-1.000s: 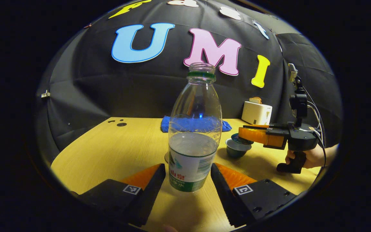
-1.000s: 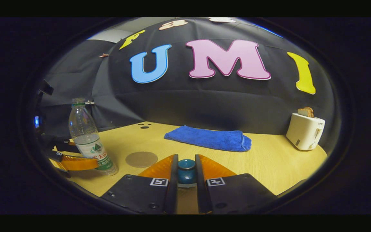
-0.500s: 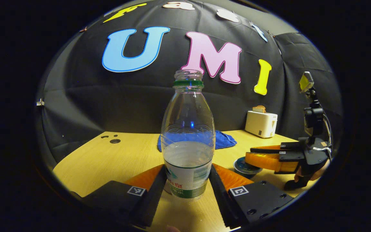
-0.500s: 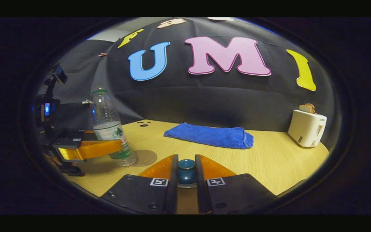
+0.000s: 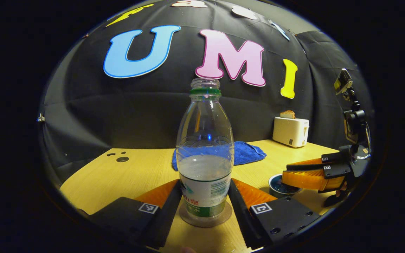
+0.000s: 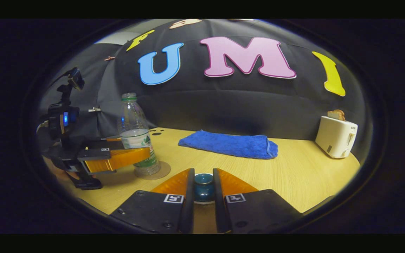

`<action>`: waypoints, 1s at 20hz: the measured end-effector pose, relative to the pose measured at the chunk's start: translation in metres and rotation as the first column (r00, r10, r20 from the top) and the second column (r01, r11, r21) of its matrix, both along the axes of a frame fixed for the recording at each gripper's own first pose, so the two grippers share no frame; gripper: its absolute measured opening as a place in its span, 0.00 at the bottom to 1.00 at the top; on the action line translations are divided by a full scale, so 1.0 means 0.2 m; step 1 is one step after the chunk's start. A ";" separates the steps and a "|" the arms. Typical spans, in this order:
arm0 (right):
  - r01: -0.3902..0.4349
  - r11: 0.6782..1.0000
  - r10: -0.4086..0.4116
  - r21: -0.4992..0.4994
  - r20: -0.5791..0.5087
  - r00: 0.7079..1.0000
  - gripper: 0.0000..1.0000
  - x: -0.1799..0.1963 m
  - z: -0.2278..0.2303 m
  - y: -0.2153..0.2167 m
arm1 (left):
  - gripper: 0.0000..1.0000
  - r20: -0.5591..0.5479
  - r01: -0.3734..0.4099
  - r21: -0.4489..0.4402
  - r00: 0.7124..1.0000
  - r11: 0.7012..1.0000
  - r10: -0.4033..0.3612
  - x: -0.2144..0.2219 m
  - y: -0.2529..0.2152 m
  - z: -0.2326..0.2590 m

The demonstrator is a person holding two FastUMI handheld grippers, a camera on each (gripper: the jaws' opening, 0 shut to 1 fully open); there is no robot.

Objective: Open the teacup lid with one hand, grasp the water bottle and pour water into the teacup with the other hand; after pouring, place the water bottle on the coaster and then close the teacup lid.

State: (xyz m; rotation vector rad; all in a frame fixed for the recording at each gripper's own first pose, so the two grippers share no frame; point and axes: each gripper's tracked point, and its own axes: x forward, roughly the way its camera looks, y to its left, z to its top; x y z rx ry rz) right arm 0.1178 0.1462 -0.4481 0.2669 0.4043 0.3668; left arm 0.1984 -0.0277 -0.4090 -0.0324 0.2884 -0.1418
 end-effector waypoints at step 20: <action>0.098 0.995 -0.099 0.021 0.096 0.990 0.90 -0.06 0.24 -0.17 | 0.93 -0.072 -0.038 -0.013 0.997 0.999 0.037 -0.26 0.01 -0.02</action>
